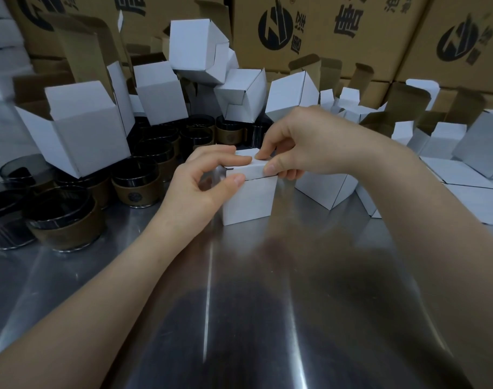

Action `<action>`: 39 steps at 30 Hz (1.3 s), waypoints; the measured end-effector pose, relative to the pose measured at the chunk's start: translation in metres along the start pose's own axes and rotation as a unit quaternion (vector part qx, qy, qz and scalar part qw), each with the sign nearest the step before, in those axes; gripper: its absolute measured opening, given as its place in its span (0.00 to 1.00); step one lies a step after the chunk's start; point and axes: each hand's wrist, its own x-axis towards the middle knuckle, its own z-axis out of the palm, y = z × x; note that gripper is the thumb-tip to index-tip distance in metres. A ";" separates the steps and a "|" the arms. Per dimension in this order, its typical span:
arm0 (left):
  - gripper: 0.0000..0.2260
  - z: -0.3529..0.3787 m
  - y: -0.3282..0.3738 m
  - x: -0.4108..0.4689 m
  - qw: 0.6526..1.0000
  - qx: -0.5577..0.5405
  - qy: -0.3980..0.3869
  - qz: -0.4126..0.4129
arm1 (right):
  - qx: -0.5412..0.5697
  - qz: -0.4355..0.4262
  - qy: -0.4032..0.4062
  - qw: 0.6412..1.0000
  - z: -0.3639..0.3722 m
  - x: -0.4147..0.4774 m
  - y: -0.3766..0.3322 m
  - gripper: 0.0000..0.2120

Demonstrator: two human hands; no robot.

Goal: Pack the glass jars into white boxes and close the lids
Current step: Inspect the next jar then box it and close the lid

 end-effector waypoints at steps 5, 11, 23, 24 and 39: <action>0.14 -0.003 0.000 0.001 1.000 0.000 -0.011 0.002 | -0.013 0.003 -0.003 1.000 0.000 -0.001 -0.002 0.09; 0.13 -0.004 -0.004 0.001 0.999 0.034 -0.019 0.007 | -0.020 0.013 -0.004 1.000 0.001 -0.002 -0.005 0.10; 0.11 -0.003 -0.004 -0.001 0.998 0.062 -0.027 0.000 | -0.107 0.026 -0.038 0.993 0.002 -0.008 -0.020 0.13; 0.11 -0.002 -0.005 -0.001 0.998 0.065 -0.027 0.001 | -0.127 0.023 -0.041 0.991 0.003 -0.009 -0.022 0.14; 0.14 0.002 -0.008 0.001 0.998 0.048 -0.022 0.018 | -0.350 0.025 0.006 0.936 0.028 -0.020 -0.060 0.21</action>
